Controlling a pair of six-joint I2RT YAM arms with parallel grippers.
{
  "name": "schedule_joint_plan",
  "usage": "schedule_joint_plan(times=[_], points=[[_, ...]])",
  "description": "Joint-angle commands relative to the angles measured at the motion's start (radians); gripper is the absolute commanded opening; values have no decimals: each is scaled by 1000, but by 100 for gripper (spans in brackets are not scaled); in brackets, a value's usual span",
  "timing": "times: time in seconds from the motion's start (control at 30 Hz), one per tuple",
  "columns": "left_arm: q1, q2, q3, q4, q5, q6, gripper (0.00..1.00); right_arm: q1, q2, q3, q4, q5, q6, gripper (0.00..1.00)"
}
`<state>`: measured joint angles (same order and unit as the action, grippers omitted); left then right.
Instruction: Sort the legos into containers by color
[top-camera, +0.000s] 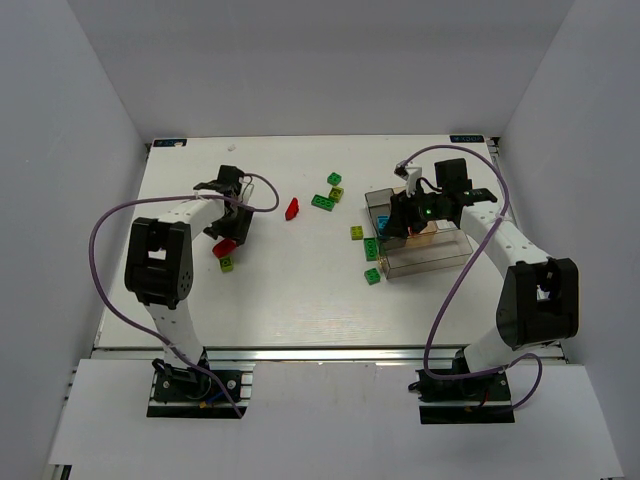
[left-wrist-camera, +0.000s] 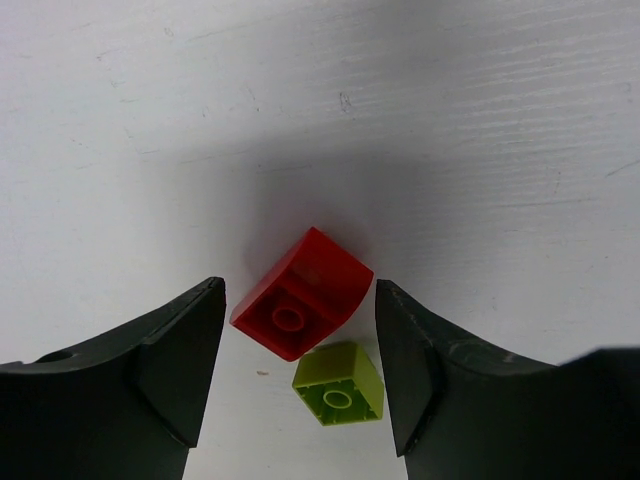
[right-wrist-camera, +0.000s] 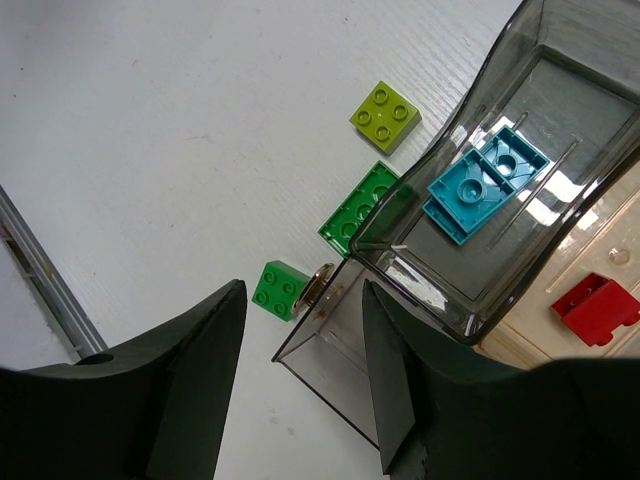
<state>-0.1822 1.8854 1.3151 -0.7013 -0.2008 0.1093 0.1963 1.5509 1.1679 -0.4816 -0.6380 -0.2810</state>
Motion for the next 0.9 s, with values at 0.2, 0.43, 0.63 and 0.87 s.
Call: schedule_joint_plan(times=[0.2,0.43,0.63,0.87], points=[[7,-89,-111,5,67,18,71,-5,-29,32,-11,3,-7,56],[7,-95,-140,11,43,-16,63,-1,-29,39,-15,-2,-6,56],[7,-89,-45,22,58,-149,29,-1,-46,24,-17,-3,-6,56],[-26,-89,104,107,377,-325,5,-5,-81,1,3,23,8,52]])
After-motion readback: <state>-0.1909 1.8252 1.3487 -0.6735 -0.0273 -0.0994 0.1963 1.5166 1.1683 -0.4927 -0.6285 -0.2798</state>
